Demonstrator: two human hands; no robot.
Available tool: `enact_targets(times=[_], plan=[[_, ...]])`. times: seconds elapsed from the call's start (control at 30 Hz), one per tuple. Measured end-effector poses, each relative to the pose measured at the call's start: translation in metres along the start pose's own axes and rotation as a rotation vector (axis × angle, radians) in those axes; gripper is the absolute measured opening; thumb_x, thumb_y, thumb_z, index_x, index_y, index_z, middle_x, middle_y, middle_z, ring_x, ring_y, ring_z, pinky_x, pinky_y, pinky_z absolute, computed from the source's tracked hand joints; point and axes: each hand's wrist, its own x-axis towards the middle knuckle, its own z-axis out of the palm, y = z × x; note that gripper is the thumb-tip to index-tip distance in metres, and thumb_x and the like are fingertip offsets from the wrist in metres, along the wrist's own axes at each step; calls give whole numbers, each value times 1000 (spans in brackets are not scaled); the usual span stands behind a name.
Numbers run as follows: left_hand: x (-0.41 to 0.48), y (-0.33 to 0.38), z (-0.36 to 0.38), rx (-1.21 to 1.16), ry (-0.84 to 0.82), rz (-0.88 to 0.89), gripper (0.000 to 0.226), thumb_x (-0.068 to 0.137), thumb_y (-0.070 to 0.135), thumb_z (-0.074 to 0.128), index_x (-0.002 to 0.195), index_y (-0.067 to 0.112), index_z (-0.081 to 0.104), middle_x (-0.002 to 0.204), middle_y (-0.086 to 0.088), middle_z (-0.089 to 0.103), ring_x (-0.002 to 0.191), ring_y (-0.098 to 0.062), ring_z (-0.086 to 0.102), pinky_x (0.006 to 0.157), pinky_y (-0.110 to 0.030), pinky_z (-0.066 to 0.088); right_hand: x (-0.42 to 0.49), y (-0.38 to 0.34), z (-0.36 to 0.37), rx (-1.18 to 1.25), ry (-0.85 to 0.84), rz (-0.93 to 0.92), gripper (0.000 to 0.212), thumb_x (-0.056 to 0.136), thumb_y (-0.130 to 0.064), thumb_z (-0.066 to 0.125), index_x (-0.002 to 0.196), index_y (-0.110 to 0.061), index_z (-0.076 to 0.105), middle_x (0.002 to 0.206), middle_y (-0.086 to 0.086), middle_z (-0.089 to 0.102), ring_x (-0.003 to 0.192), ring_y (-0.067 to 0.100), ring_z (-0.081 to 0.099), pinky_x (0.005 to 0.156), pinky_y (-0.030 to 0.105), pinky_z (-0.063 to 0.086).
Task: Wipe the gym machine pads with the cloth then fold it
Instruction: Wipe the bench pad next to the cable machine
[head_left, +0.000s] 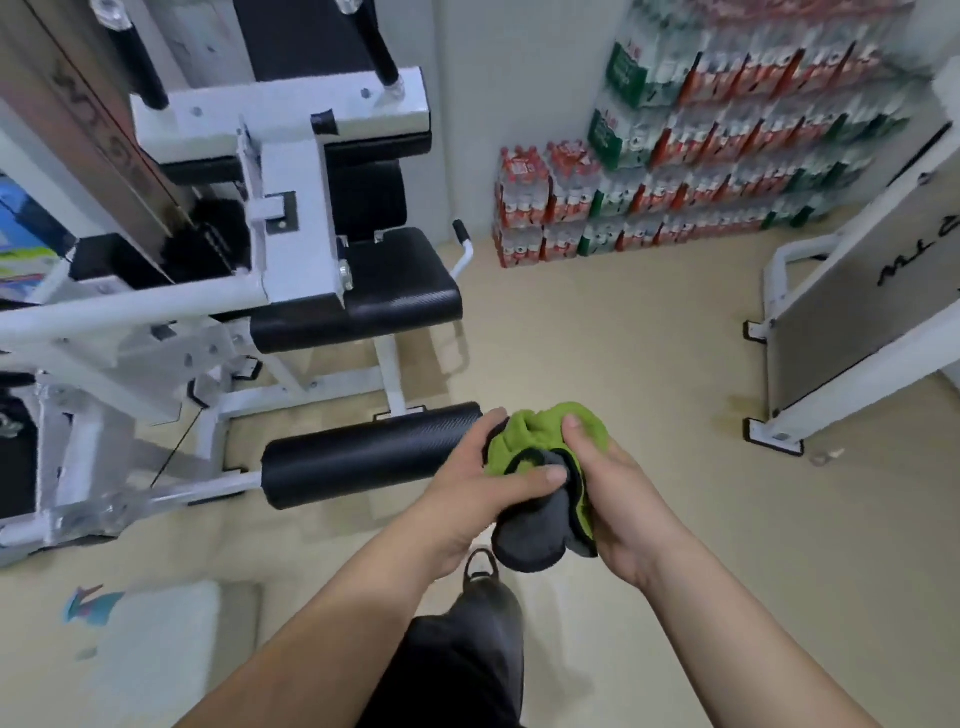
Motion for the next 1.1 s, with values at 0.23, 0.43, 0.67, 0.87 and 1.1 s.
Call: enact_targets(times=[0.23, 0.43, 0.67, 0.87, 1.1], plan=[[140, 76, 14, 300, 399, 251, 67, 70, 10, 79, 128, 34, 56, 116, 15, 70, 108, -4, 69, 97, -28, 56, 122, -95, -23, -266, 309, 4, 51, 87, -46, 79, 129, -23, 61, 113, 5, 66, 97, 17, 66, 98, 55, 57], [253, 167, 65, 512, 263, 321, 69, 71, 10, 76, 122, 49, 52, 103, 37, 66, 87, 7, 65, 73, -16, 53, 222, -214, -52, 3, -1, 88, 42, 91, -50, 73, 120, -20, 72, 115, 11, 78, 98, 29, 76, 95, 52, 60], [373, 224, 82, 565, 147, 347, 62, 70, 9, 70, 124, 38, 63, 123, 14, 53, 104, 0, 62, 82, -18, 52, 350, -298, -88, -6, -18, 71, 50, 81, -30, 87, 123, -16, 64, 103, 9, 79, 89, 25, 77, 68, 36, 58], [450, 271, 86, 251, 365, 297, 52, 72, 31, 82, 123, 41, 72, 143, 6, 49, 131, 4, 50, 105, -22, 50, 458, -382, -93, -100, -135, 88, 40, 83, -18, 83, 116, -13, 61, 107, 21, 77, 85, 34, 76, 72, 51, 62], [506, 328, 64, -75, 572, 242, 80, 75, 12, 92, 141, 40, 55, 121, 15, 73, 114, -4, 69, 92, -24, 57, 544, -464, -41, -179, -453, 118, 39, 85, -11, 79, 120, -12, 62, 106, 17, 78, 92, 34, 76, 89, 54, 59]])
